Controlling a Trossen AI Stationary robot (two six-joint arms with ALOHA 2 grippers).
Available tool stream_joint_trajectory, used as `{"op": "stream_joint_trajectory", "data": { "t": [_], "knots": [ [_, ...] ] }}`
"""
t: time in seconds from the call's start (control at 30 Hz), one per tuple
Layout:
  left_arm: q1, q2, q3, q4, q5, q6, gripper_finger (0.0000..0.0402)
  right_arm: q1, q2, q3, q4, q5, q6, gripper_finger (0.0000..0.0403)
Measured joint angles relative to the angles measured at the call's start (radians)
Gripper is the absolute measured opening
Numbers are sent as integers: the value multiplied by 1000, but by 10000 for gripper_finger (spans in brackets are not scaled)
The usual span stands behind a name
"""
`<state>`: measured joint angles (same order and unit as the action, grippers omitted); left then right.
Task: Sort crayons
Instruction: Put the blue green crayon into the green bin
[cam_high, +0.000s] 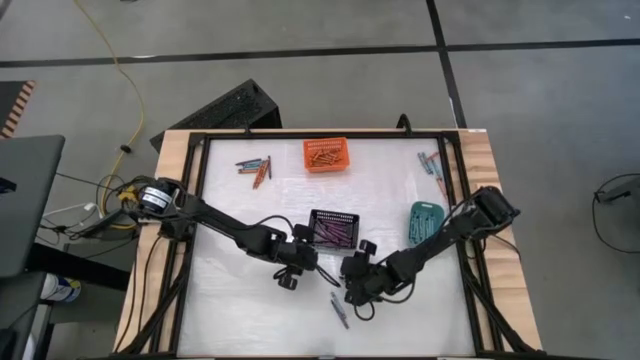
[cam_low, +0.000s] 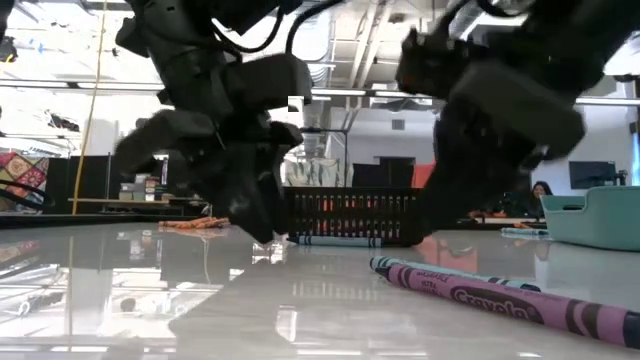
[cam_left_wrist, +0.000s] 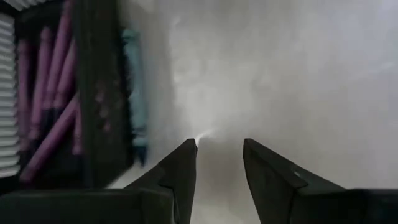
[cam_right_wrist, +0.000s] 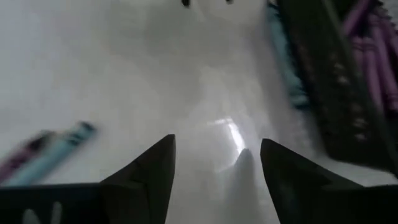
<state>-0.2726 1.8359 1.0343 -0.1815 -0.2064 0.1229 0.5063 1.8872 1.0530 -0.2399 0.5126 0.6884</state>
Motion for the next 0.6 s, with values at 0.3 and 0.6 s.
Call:
{"op": "stream_joint_trajectory", "data": {
  "t": [0.3, 0.6],
  "knots": [
    [12, 0, -2, -23, -44, -88, 122, -45, 0, -58, 142, 9, 7, 222],
    [27, 0, -2, -53, -41, -136, 122, -71, 0, -69, 172, 13, 48, 221]
  ]
}}
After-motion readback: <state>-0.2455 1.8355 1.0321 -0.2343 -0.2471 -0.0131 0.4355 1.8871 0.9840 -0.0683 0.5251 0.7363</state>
